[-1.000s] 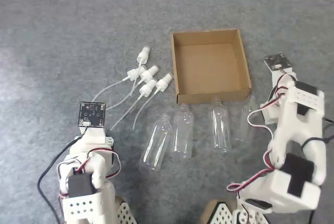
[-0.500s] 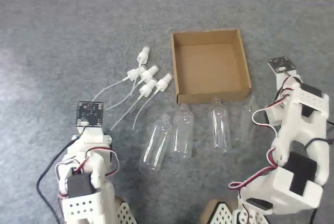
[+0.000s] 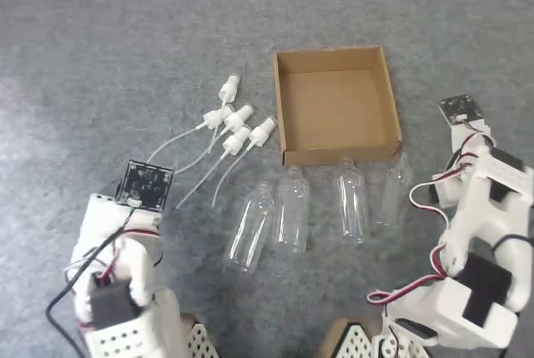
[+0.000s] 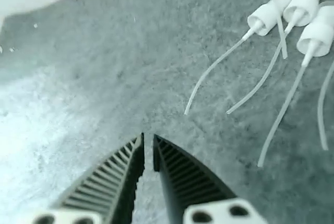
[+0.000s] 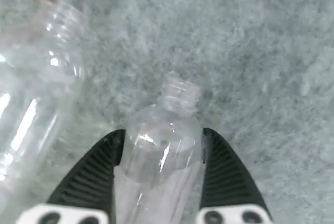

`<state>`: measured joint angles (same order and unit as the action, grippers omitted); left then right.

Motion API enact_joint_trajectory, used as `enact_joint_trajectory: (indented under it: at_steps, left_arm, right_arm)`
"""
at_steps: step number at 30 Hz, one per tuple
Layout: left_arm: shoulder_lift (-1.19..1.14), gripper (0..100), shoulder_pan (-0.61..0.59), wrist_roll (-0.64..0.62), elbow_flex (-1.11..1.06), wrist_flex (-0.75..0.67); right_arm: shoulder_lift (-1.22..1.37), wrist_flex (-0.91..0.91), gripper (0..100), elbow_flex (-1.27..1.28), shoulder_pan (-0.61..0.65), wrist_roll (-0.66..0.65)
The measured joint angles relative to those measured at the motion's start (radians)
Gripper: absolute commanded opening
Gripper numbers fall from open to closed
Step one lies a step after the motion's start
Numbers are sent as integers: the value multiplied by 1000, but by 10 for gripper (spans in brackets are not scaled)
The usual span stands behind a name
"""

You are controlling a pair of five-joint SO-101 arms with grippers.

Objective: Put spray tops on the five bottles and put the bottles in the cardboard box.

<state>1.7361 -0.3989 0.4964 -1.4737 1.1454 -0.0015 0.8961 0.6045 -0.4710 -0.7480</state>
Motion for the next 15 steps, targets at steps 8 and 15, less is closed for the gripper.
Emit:
enact_joint_trajectory:
  at_steps: [8,15]
  left_arm:
    - [-600,62,146,6,589,157]
    - [-1323,90,316,-146,1177,167]
  right_arm:
    - [0,-11,6,0,-57,-166]
    - [0,-11,6,0,-57,-226]
